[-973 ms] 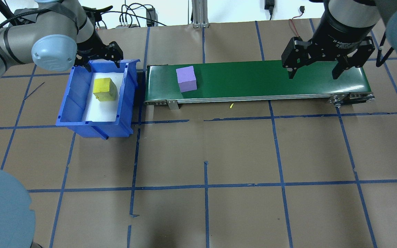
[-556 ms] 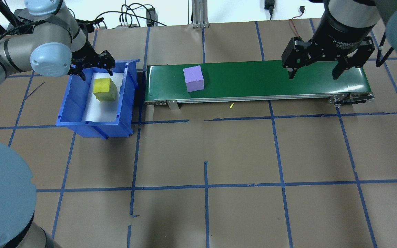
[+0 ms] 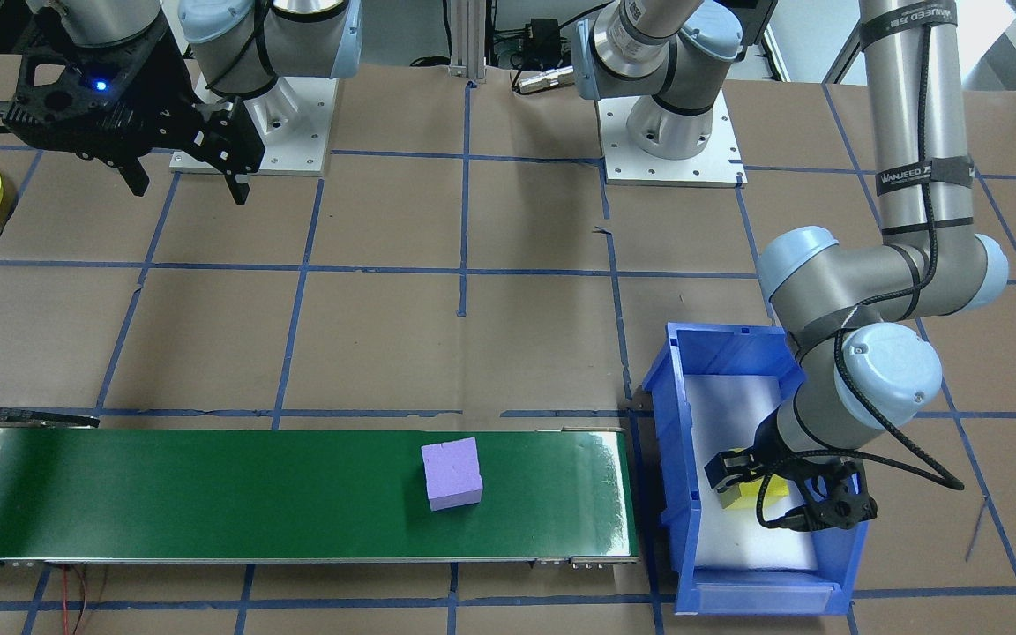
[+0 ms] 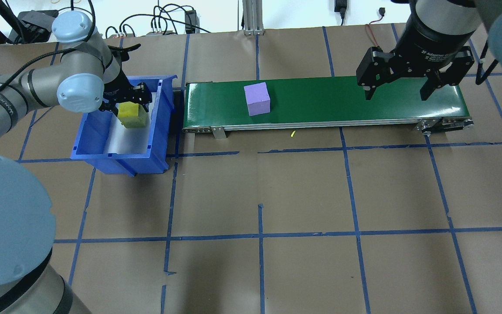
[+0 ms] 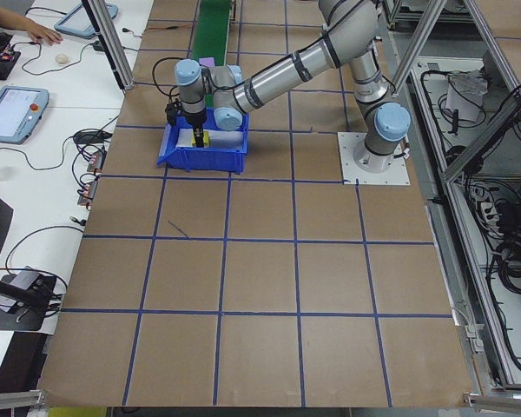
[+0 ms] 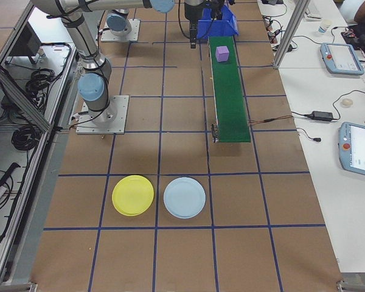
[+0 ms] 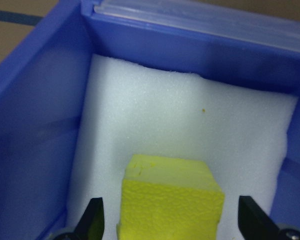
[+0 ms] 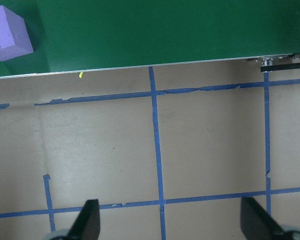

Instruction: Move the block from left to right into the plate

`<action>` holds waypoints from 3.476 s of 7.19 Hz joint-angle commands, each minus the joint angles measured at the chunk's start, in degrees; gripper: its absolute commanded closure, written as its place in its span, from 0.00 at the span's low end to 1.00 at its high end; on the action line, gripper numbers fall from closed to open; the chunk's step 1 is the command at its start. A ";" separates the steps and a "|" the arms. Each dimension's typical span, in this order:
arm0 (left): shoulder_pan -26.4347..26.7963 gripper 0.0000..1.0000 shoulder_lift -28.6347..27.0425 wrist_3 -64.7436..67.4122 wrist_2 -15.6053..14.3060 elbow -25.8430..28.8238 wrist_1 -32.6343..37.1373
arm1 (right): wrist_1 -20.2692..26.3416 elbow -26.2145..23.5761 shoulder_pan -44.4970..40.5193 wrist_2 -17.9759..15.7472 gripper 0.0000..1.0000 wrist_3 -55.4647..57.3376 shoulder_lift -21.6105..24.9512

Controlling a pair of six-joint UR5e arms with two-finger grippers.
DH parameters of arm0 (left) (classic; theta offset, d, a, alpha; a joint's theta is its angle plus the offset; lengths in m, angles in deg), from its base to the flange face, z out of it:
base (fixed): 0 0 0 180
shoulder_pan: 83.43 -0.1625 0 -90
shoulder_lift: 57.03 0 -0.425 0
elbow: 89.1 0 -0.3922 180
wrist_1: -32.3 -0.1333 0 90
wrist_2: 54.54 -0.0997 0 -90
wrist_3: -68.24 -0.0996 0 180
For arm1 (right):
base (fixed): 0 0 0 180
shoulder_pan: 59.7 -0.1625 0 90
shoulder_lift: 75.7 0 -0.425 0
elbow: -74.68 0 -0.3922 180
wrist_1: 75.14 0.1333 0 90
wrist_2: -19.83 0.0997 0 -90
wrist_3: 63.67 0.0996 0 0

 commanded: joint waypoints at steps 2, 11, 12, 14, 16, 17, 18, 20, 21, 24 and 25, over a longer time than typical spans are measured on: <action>0.08 0.68 2.09 -5.76 -0.19 0.27 -0.71 | 0.09 0.02 0.09 -0.26 0.00 -0.44 0.06; 15.98 0.67 4.76 10.05 -0.02 6.78 5.75 | -15.78 -11.74 -0.09 -1.14 0.00 -0.44 -4.23; 17.39 0.65 2.56 11.19 -0.28 6.43 4.14 | -16.52 -11.58 0.26 -1.06 0.00 0.08 -5.81; 18.28 0.59 1.40 12.08 -0.02 5.65 3.60 | -19.66 -11.66 0.44 -1.06 0.00 0.00 -9.94; 18.37 0.46 0.18 11.30 0.15 4.85 0.62 | -24.52 -11.49 2.79 -0.53 0.00 -0.79 -11.79; 18.37 0.32 -0.88 10.07 0.07 4.85 -2.87 | -24.78 -10.71 6.03 0.08 0.00 -3.23 -12.50; 18.37 0.06 -0.97 9.19 0.07 4.59 -4.47 | -26.01 -9.22 9.37 2.79 0.01 -11.17 -13.72; 18.45 0.00 2.86 8.57 -0.37 4.06 -1.70 | -26.02 -4.83 20.51 11.81 0.00 -21.13 -17.84; 18.45 0.00 7.50 8.57 -0.55 4.49 5.20 | -26.02 -3.85 23.18 13.78 0.00 -25.44 -19.26; 13.91 0.00 23.06 8.48 -0.99 2.66 24.19 | -25.32 -2.79 25.66 21.34 0.02 -31.27 -24.35; 11.27 0.00 27.81 8.48 -0.81 2.48 30.25 | -23.92 -1.48 25.75 24.66 0.02 -32.42 -26.72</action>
